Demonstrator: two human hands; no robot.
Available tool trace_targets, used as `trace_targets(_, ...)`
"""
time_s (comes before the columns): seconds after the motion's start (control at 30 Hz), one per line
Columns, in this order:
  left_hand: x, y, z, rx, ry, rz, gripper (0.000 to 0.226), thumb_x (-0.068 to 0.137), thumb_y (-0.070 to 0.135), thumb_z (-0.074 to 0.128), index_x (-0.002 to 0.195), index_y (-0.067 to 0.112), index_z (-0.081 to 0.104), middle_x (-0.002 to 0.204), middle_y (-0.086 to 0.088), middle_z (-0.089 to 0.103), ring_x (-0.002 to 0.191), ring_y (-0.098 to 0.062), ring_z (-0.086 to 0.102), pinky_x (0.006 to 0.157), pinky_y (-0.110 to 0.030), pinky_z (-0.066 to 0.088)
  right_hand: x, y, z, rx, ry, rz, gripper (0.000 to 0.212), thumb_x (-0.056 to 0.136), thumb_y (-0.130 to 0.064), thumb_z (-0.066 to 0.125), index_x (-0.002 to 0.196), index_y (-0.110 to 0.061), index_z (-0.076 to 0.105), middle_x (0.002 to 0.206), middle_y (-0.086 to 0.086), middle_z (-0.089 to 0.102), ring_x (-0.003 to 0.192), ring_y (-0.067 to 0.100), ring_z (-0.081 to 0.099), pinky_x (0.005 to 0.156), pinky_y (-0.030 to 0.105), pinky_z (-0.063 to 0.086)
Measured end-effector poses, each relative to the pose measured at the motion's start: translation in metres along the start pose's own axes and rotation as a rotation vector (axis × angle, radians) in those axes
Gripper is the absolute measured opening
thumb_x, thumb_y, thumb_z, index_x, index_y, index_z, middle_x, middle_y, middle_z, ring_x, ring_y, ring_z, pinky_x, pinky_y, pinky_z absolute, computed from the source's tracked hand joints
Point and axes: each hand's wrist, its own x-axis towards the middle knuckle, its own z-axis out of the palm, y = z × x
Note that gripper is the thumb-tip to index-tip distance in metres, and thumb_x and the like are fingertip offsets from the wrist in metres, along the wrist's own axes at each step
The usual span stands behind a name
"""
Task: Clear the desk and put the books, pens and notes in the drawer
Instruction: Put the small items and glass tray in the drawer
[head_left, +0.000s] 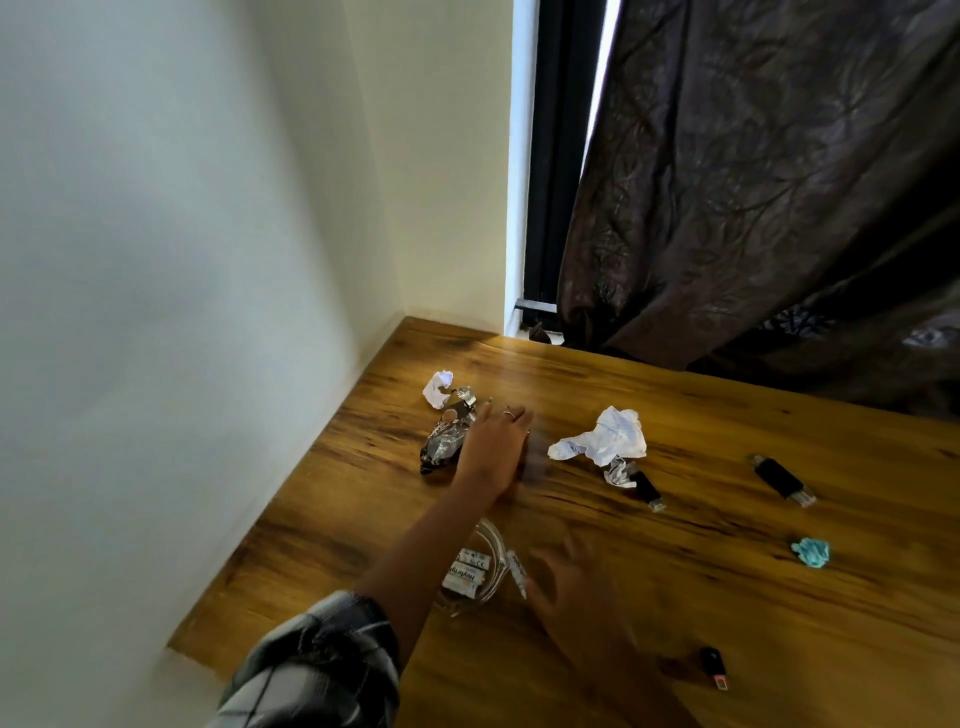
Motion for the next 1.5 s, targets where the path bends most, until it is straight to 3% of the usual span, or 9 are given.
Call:
trace_targets(0.2,0.016,-0.007,0.025,0.031,-0.048,-0.028,0.043,0.094,0.003,0.042,0.137,0.012,0.041,0.139,-0.013,0.046,0.133,-0.029,0.036,0.118,-0.037,0.008,-0.006,-0.006,-0.001,-0.012,-0.036,-0.016,0.041,0.094,-0.047,0.041,0.131,-0.031,0.047,0.150,-0.002,0.023,0.140,0.018,0.016,0.114,0.033,0.019)
trace_targets(0.37,0.020,-0.010,0.033,-0.053,0.038,0.034,0.034,0.093,0.008,0.048,0.126,0.013,0.052,0.128,-0.011,0.056,0.124,-0.024,0.046,0.119,-0.038,0.003,0.001,-0.006,-0.001,0.027,0.032,0.028,0.030,0.095,-0.035,0.044,0.121,-0.026,0.055,0.134,-0.002,0.043,0.123,0.014,0.037,0.102,0.026,0.035)
trace_targets(0.47,0.006,-0.012,0.026,-0.240,0.211,0.043,0.029,0.091,0.008,0.053,0.118,0.015,0.061,0.111,-0.008,0.065,0.109,-0.024,0.057,0.118,-0.039,0.003,0.006,0.000,-0.004,0.066,0.063,0.050,0.028,0.094,-0.030,0.046,0.121,-0.024,0.055,0.127,-0.002,0.046,0.114,0.010,0.043,0.094,0.022,0.042)
trace_targets(0.6,-0.038,-0.021,0.014,-0.449,0.432,0.011,0.023,0.087,0.015,0.058,0.108,0.015,0.068,0.096,-0.002,0.069,0.092,-0.019,0.062,0.113,-0.048,0.023,0.015,0.007,-0.011,0.148,0.111,0.058,0.025,0.091,-0.030,0.054,0.113,-0.022,0.061,0.111,-0.005,0.050,0.112,0.014,0.047,0.087,0.022,0.042)
trace_targets(0.77,-0.100,-0.042,0.019,-0.489,0.362,-0.127,0.035,0.089,0.037,0.044,0.108,0.019,0.068,0.101,0.004,0.070,0.092,-0.010,0.063,0.116,-0.027,0.002,0.026,-0.020,-0.023,0.002,0.073,-0.143,0.031,0.093,-0.036,0.047,0.118,-0.022,0.060,0.124,-0.003,0.052,0.122,0.015,0.035,0.098,0.028,0.025)
trace_targets(0.93,-0.135,-0.036,0.022,-0.576,0.270,-0.381,0.017,0.085,0.018,0.067,0.102,0.019,0.070,0.095,0.004,0.072,0.085,-0.013,0.065,0.116,-0.046,0.012,0.033,-0.047,-0.013,-0.200,0.048,-0.248,0.037,0.093,-0.035,0.047,0.125,-0.019,0.055,0.129,-0.001,0.051,0.133,0.022,0.025,0.102,0.034,0.028)
trace_targets(1.1,-0.146,-0.027,0.018,-0.503,0.238,-0.402,0.026,0.082,0.021,0.069,0.106,0.028,0.071,0.095,0.008,0.073,0.083,-0.011,0.064,0.089,-0.036,0.042,0.037,-0.053,-0.005,-0.337,0.066,-0.281,0.037,0.094,-0.036,0.044,0.125,-0.017,0.054,0.128,0.002,0.053,0.127,0.024,0.031,0.101,0.036,0.029)
trace_targets(1.27,-0.147,-0.019,0.007,-0.350,0.164,-0.463,0.036,0.090,0.027,0.057,0.125,0.035,0.058,0.113,0.010,0.066,0.105,-0.006,0.057,0.090,-0.024,0.024,0.030,-0.049,-0.003,-0.259,0.118,-0.297,0.037,0.095,-0.035,0.041,0.125,-0.019,0.055,0.129,0.000,0.052,0.131,0.023,0.029,0.104,0.035,0.027)
trace_targets(1.5,-0.146,-0.012,0.006,-0.231,0.106,-0.452,0.036,0.096,0.027,0.045,0.131,0.031,0.050,0.130,0.007,0.054,0.116,-0.011,0.050,0.093,-0.027,0.030,0.021,-0.042,0.000,-0.127,0.178,-0.299,0.029,0.093,-0.031,0.043,0.114,-0.022,0.061,0.118,-0.003,0.054,0.117,0.019,0.039,0.092,0.032,0.031)
